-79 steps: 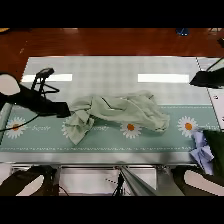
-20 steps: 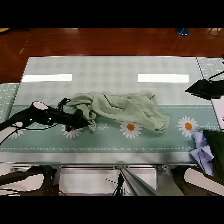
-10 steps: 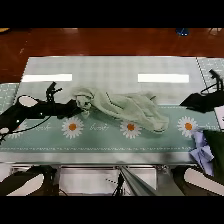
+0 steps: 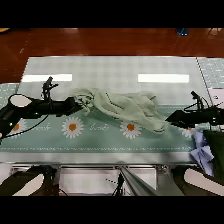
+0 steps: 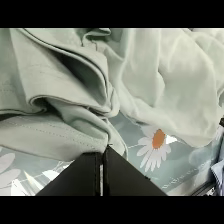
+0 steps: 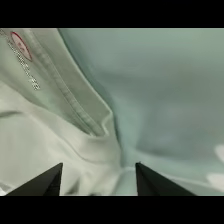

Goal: Fold the shirts.

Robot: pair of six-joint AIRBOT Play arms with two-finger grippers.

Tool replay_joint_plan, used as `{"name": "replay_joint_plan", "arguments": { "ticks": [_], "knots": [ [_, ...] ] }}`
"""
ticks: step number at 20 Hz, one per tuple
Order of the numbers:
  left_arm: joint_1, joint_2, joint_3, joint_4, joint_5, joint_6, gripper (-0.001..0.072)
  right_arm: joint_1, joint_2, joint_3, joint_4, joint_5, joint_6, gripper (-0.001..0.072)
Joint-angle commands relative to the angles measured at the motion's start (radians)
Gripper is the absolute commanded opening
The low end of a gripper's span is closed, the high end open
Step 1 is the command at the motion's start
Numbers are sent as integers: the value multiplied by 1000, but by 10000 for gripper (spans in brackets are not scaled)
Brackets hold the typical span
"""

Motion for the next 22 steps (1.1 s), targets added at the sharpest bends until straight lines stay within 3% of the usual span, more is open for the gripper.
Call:
{"name": "replay_joint_plan", "arguments": {
  "ticks": [1,2,3,4,5,9,16,20,22],
  "knots": [
    [0,8,27,-5,-8,22,28,121,-1,-29,31,-146,22,529],
    [0,8,47,-5,-8,26,29,179,-1,-29,30,-197,49,515],
    [0,8,72,-5,-10,41,28,222,-1,-26,29,-227,59,358],
    [1,8,101,-4,-14,40,28,253,0,-9,26,-221,59,114],
    [7,8,141,-4,-24,40,29,258,2,20,28,-182,59,33],
    [71,43,391,-4,-94,56,28,197,143,252,10,-26,56,32],
    [243,204,929,16,-119,63,28,63,480,724,-107,-127,185,31],
    [289,299,1024,196,-261,60,28,63,519,849,-303,-29,311,31],
    [291,335,1024,296,-382,7,28,64,519,874,-373,42,350,30]
  ]
}}
